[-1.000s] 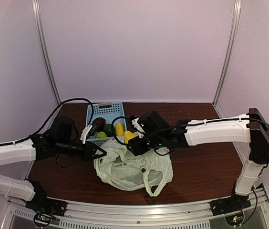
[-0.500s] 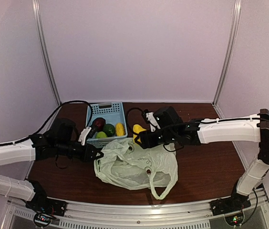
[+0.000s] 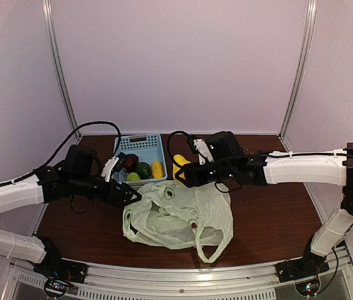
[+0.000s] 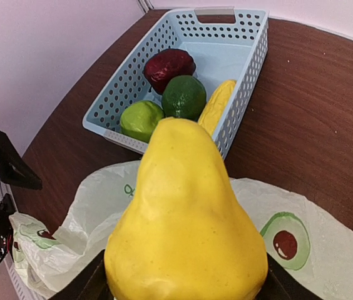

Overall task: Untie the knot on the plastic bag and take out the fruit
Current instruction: Place the fake fruit in the bin.

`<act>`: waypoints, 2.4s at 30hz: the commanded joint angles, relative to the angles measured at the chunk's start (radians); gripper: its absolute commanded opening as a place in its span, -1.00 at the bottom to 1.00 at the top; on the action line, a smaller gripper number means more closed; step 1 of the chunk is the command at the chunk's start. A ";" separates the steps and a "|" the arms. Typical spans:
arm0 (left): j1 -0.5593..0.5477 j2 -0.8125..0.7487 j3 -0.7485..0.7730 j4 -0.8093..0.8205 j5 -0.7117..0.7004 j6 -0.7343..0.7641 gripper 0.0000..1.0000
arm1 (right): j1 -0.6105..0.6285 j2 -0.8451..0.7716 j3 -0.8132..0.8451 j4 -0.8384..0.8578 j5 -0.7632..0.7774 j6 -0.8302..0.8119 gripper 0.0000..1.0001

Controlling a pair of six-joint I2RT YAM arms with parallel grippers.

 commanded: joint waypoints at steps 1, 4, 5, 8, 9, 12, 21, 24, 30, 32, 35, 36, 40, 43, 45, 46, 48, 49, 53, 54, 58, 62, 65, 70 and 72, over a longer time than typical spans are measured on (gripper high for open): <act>0.103 -0.019 0.114 -0.066 0.053 0.060 0.82 | 0.020 0.007 0.101 -0.012 0.052 -0.049 0.35; 0.232 -0.016 0.160 -0.123 0.121 0.104 0.88 | 0.039 0.063 0.186 -0.043 0.098 -0.072 0.34; 0.287 -0.012 0.174 -0.142 0.143 0.122 0.89 | 0.047 0.084 0.218 -0.055 0.108 -0.080 0.34; 0.421 0.008 0.223 -0.215 0.138 0.193 0.92 | 0.061 0.152 0.309 -0.077 0.158 -0.100 0.34; 0.452 0.017 0.238 -0.234 0.124 0.215 0.92 | 0.061 0.175 0.337 -0.082 0.164 -0.101 0.34; 0.520 0.040 0.267 -0.241 0.071 0.252 0.92 | 0.062 0.262 0.442 -0.114 0.181 -0.111 0.34; 0.538 -0.011 0.216 -0.167 -0.221 0.269 0.92 | 0.057 0.507 0.719 -0.197 0.248 -0.154 0.34; 0.538 -0.042 0.200 -0.159 -0.259 0.277 0.92 | 0.051 0.577 0.792 -0.201 0.260 -0.150 0.34; 0.538 -0.056 0.204 -0.160 -0.281 0.292 0.92 | 0.023 0.714 0.922 -0.192 0.260 -0.106 0.34; 0.538 -0.060 0.204 -0.163 -0.286 0.295 0.92 | 0.014 0.748 0.961 -0.195 0.261 -0.099 0.34; 0.538 -0.065 0.201 -0.162 -0.282 0.295 0.92 | 0.003 0.784 0.992 -0.197 0.265 -0.095 0.34; 0.538 -0.065 0.201 -0.162 -0.281 0.296 0.92 | 0.000 0.792 0.997 -0.195 0.266 -0.093 0.35; 0.538 -0.070 0.204 -0.164 -0.292 0.301 0.92 | -0.012 0.815 1.004 -0.198 0.258 -0.074 0.42; 0.538 -0.077 0.203 -0.163 -0.294 0.301 0.93 | -0.016 0.828 1.005 -0.191 0.244 -0.062 0.50; 0.538 -0.077 0.201 -0.163 -0.290 0.302 0.93 | -0.019 0.836 1.009 -0.187 0.228 -0.057 0.56; 0.538 -0.076 0.201 -0.164 -0.289 0.303 0.93 | -0.020 0.839 1.011 -0.187 0.222 -0.054 0.60; 0.538 -0.077 0.201 -0.165 -0.291 0.308 0.93 | -0.022 0.841 1.012 -0.188 0.214 -0.053 0.71; 0.538 -0.077 0.202 -0.166 -0.294 0.307 0.93 | -0.022 0.839 1.012 -0.188 0.213 -0.053 0.73; 0.538 -0.082 0.201 -0.167 -0.294 0.307 0.93 | -0.023 0.829 1.011 -0.189 0.209 -0.062 0.84; 0.538 -0.081 0.201 -0.167 -0.291 0.307 0.93 | -0.023 0.825 1.011 -0.188 0.208 -0.064 0.85; 0.538 -0.084 0.201 -0.167 -0.288 0.307 0.93 | -0.023 0.803 1.005 -0.187 0.208 -0.072 0.88; 0.538 -0.094 0.199 -0.167 -0.296 0.306 0.93 | -0.023 0.763 0.976 -0.171 0.212 -0.070 0.88; 0.538 -0.106 0.196 -0.163 -0.297 0.303 0.93 | -0.022 0.712 0.920 -0.142 0.211 -0.066 0.88; 0.538 -0.121 0.193 -0.164 -0.317 0.303 0.93 | -0.022 0.567 0.771 -0.087 0.223 -0.057 0.88; 0.539 -0.127 0.192 -0.160 -0.302 0.304 0.95 | -0.023 0.490 0.677 -0.055 0.239 -0.053 0.88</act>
